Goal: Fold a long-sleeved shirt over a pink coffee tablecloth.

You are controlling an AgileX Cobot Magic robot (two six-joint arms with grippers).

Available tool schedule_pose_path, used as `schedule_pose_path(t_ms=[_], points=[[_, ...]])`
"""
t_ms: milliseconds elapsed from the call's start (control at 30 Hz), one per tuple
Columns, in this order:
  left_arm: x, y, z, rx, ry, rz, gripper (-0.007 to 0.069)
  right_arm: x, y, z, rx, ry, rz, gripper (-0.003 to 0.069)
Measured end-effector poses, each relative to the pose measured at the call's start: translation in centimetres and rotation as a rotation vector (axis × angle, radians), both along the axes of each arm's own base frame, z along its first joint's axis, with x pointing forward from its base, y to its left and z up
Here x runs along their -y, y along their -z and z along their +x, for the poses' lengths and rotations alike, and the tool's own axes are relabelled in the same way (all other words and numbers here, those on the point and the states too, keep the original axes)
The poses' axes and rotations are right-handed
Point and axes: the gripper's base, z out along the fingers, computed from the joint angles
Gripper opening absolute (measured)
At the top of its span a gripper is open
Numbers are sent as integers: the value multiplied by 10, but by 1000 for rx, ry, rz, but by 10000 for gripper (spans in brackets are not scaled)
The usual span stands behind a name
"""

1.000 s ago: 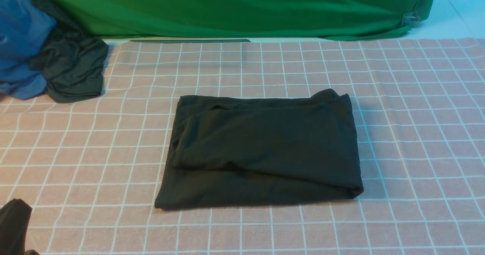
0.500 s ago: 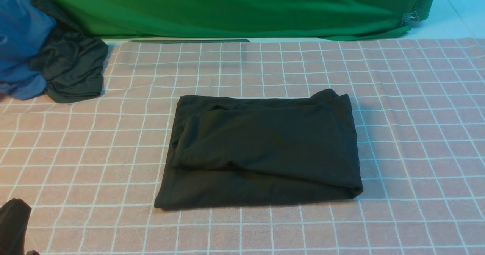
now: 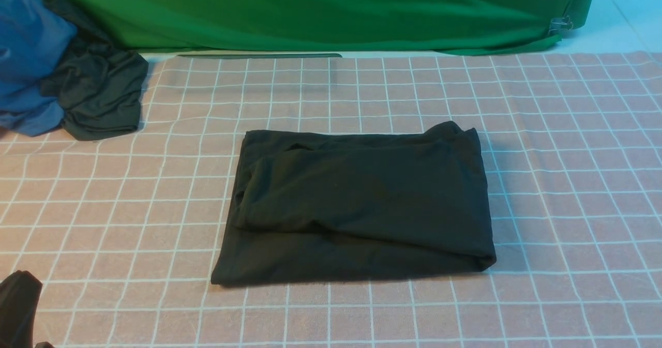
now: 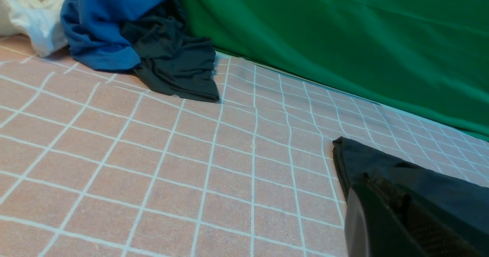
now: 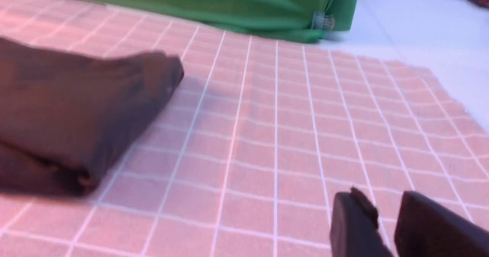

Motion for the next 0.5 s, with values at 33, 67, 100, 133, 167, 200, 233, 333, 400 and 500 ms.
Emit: schedule_pose_path(t_ms=[33,67,100,133,167,200,233,333,400,500], points=[[0,0,0,0,0,0,14,0,0,0,0,0,0,223],[0,0,0,0,0,0,14,0,0,0,1,0,0,227],[0,0,0,1,0,0,14,0,0,0,1,0,1,231],[0,0,0,1,0,0,14,0,0,0,1,0,1,232],[0,0,0,1,0,0,14,0,0,0,1,0,1,235],[0,0,0,1,0,0,14,0,0,0,1,0,2,235],[0,0,0,1,0,0,14,0,0,0,1,0,2,235],[0,0,0,1,0,1,14,0,0,0,1,1,7,236],[0,0,0,1,0,2,14,0,0,0,1,2,8,237],[0,0,0,1,0,2,14,0,0,0,1,2,8,237]])
